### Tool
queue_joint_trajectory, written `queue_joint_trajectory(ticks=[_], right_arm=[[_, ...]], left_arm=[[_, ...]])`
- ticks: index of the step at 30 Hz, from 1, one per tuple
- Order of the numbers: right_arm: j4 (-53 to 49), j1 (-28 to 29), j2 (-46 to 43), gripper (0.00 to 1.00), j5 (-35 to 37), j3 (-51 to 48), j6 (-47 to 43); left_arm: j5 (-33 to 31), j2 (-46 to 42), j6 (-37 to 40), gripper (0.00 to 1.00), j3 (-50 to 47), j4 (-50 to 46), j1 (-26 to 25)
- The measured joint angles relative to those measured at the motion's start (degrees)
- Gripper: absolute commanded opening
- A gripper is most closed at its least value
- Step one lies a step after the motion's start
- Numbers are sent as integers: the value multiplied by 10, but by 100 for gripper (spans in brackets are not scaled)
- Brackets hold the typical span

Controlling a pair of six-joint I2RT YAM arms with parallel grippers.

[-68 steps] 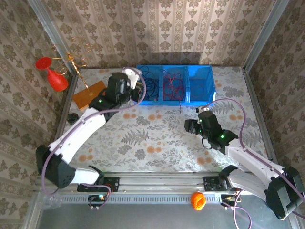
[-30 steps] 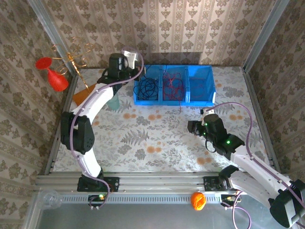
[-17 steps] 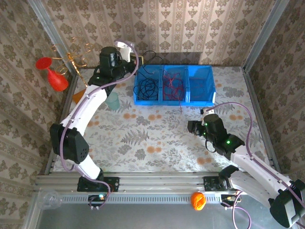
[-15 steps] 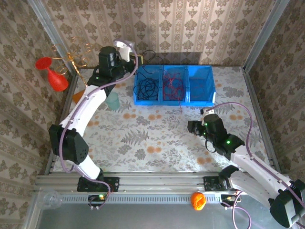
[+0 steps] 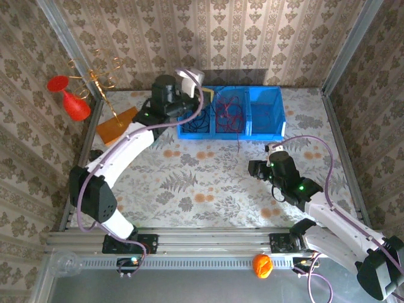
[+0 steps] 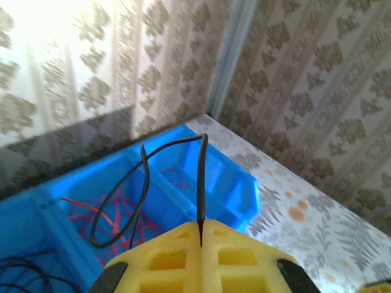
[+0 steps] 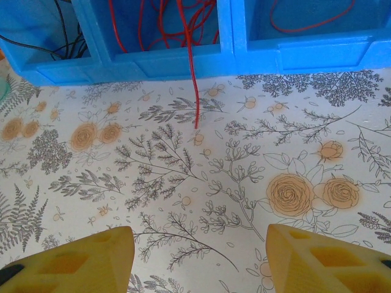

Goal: Untangle the cables

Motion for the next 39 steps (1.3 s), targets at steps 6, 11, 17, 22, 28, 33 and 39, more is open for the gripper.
queue_joint_trajectory(ticks=[6, 11, 17, 22, 28, 33, 39], right_arm=[[0, 0, 0, 60, 0, 0, 0], [0, 0, -5, 60, 0, 0, 0], [1, 0, -8, 60, 0, 0, 0], [2, 0, -9, 60, -2, 0, 0], [1, 0, -24, 60, -2, 0, 0], [1, 0, -28, 60, -2, 0, 0], [0, 0, -33, 60, -2, 0, 0]], left_arm=[[-42, -7, -16, 0, -149, 62, -67], [-95, -74, -23, 0, -258, 46, -86], [-177, -225, 4, 0, -240, 11, -110], [-246, -288, 23, 0, -234, -21, -109], [-278, -307, 39, 0, -229, -67, -108], [-289, -276, 72, 0, -163, -92, -96], [-308, -216, 104, 0, -113, -86, -42]])
